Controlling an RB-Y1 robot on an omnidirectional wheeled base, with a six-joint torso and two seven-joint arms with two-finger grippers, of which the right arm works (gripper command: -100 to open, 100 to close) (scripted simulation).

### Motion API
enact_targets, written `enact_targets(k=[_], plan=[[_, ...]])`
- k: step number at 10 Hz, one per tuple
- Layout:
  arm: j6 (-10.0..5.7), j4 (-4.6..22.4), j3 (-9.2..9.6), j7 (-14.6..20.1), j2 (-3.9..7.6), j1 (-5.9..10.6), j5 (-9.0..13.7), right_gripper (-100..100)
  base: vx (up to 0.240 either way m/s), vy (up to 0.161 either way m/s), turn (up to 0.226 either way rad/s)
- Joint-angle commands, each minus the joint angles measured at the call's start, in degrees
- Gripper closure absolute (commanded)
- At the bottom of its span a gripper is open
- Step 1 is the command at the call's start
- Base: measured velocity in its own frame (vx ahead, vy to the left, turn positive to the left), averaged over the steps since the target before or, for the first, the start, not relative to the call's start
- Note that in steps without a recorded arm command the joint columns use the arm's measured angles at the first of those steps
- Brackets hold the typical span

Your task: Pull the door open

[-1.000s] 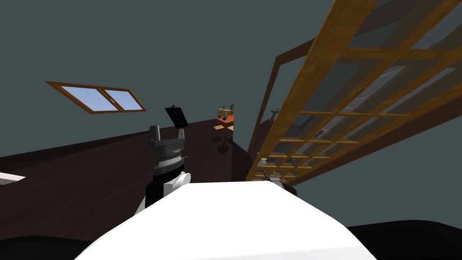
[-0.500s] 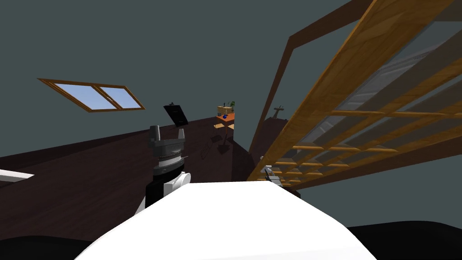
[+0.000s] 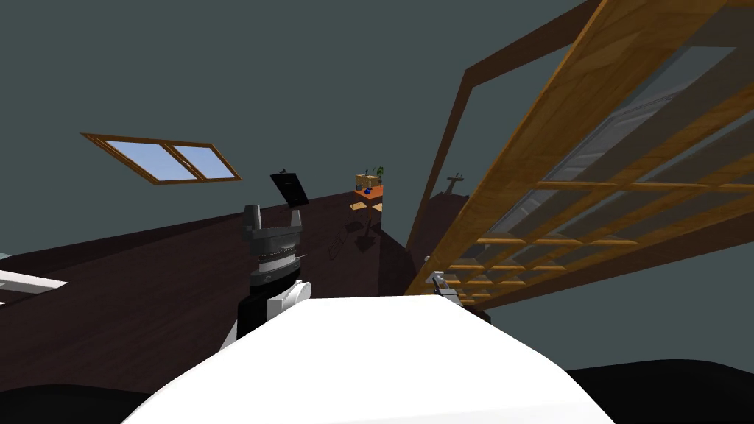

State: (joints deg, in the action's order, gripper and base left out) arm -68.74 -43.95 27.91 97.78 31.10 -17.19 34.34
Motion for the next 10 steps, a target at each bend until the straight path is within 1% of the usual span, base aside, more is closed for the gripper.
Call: enact_targets(k=[1,5,8,10], plan=[[-2.19,1.1,1.04,0.7,0.21,-0.53,-0.7,100,-0.098,-0.034,0.066],[-7.10,3.8,3.32,2.3,0.91,-1.78,-2.3,100,-0.100,-0.033,0.041],[-10.87,5.8,5.07,3.6,1.45,-2.74,-3.5,100,-0.089,-0.053,0.049],[-12.96,7.0,6.04,4.3,1.75,-3.27,-4.2,100,-0.079,-0.055,0.035]])
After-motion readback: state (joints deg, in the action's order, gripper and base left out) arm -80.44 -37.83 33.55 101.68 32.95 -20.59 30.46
